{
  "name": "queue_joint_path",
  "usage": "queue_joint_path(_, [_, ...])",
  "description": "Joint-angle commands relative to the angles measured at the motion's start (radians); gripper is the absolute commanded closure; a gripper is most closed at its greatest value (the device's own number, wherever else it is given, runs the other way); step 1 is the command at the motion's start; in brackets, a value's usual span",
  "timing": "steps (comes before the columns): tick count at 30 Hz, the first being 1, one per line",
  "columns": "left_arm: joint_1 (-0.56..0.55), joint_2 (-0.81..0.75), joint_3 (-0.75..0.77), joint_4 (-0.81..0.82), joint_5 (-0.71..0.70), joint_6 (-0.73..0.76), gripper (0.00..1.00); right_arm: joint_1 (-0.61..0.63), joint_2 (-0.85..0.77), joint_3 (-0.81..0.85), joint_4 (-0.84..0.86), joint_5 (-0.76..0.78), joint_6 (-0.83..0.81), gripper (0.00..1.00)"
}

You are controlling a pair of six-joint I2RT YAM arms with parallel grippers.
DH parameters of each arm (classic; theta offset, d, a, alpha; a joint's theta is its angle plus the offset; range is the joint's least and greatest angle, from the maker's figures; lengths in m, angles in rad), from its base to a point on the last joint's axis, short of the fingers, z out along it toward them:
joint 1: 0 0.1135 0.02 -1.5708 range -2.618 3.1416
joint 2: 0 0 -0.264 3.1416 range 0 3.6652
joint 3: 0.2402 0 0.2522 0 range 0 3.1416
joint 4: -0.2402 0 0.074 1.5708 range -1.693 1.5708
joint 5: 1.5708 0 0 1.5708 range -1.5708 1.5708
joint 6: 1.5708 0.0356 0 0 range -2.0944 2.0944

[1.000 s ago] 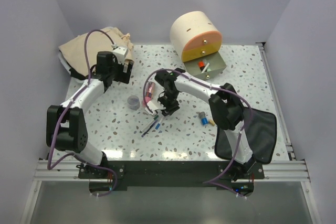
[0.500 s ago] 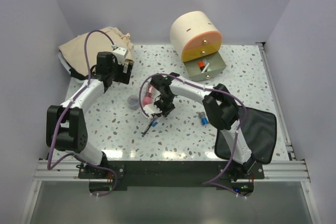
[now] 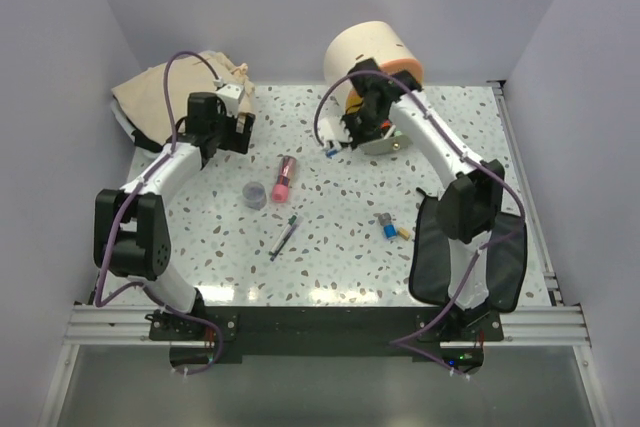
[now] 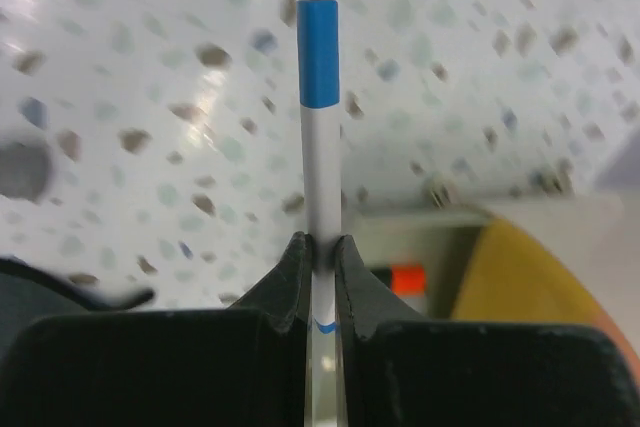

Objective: Sort the stationery into containers
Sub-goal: Place the pen in the drawer.

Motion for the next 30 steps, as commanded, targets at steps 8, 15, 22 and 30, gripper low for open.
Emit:
queue_joint_path(8, [0.000,0.061,0.118,0.013,-0.080,-0.038,0.00,-0.163,0.120,0.180,0.081,0.257,0.014,1.00])
queue_joint_path(15, [-0.002,0.027,0.081,0.014,-0.098,-0.033,0.00,-0.181,0.172,0.160,0.217,0.330,0.087,0.79])
queue_joint_path(22, [0.000,-0.004,0.052,0.025,-0.127,-0.026,0.00,-0.186,0.131,0.191,0.245,0.335,0.219,0.41])
queue_joint_path(30, [0.000,-0.022,0.040,0.028,-0.158,-0.058,0.00,-0.097,-0.092,-0.046,0.055,-0.103,0.181,0.45])
